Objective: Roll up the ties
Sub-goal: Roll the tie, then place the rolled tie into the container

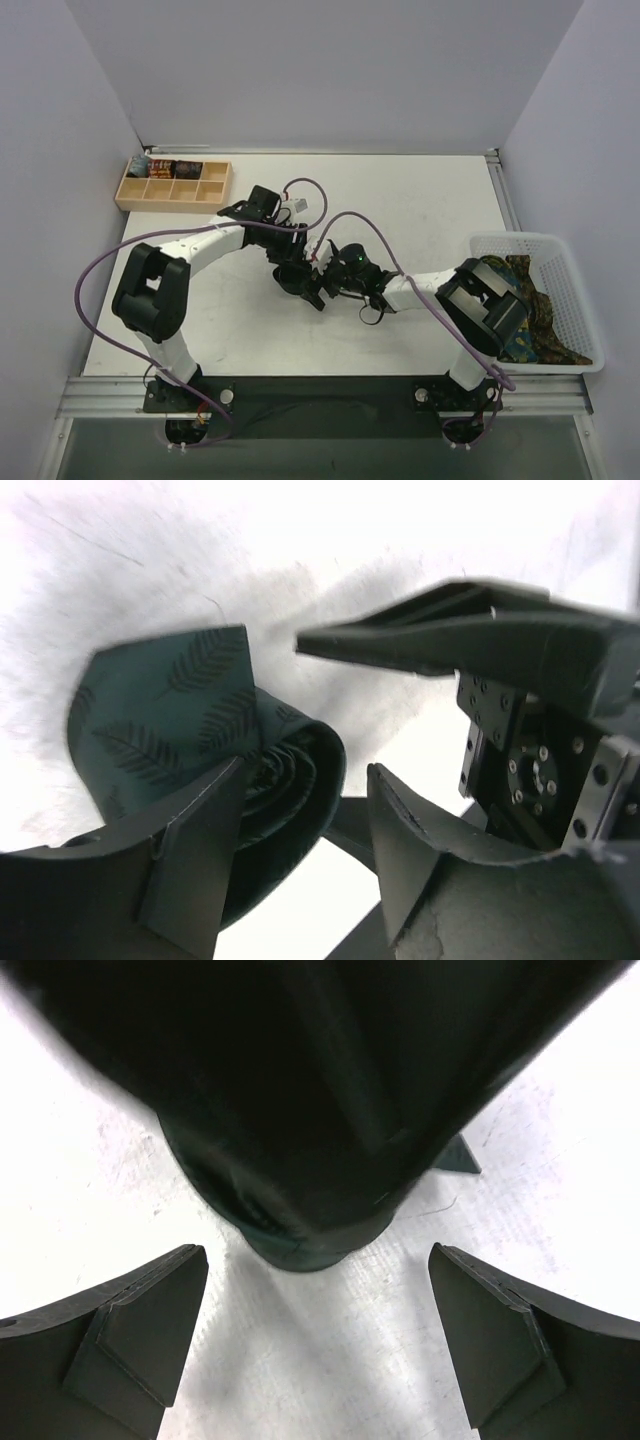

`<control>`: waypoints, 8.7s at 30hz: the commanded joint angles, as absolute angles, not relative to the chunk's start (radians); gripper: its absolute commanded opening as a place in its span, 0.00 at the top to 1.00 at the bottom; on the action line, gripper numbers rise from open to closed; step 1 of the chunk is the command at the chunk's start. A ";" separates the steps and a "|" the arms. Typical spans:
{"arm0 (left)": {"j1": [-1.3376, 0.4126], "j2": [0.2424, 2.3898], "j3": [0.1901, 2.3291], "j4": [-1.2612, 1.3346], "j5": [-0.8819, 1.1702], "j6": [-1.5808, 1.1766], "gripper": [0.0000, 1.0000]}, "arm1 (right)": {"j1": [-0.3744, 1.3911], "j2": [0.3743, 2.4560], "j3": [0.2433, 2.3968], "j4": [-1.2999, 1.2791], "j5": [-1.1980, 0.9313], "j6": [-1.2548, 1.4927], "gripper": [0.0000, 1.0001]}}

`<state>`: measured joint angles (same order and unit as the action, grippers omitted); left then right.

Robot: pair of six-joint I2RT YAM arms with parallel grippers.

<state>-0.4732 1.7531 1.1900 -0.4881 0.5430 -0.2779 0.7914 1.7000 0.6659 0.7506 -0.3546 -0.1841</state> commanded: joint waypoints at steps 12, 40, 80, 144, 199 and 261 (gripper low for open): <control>-0.405 1.562 1.250 -0.471 0.183 -0.425 0.15 | 0.775 1.566 0.854 0.332 -0.388 -0.244 0.00; -0.356 1.377 0.873 -0.209 0.193 -0.609 0.38 | 0.695 1.832 0.927 0.537 -0.663 -0.146 0.05; -0.365 1.597 1.049 -0.278 0.293 -0.578 0.43 | 0.672 1.839 0.874 0.781 -0.835 0.343 0.99; -0.342 1.201 0.767 -0.531 0.374 -0.569 0.30 | 0.388 1.953 1.158 -0.388 -0.891 0.250 0.92; -0.566 1.357 0.857 -0.200 0.296 -0.770 0.03 | 0.224 1.378 0.990 -0.503 -0.449 0.271 0.08; -0.785 1.977 1.078 0.316 0.339 -1.075 0.21 | 0.189 1.620 0.713 0.176 -0.699 0.581 0.71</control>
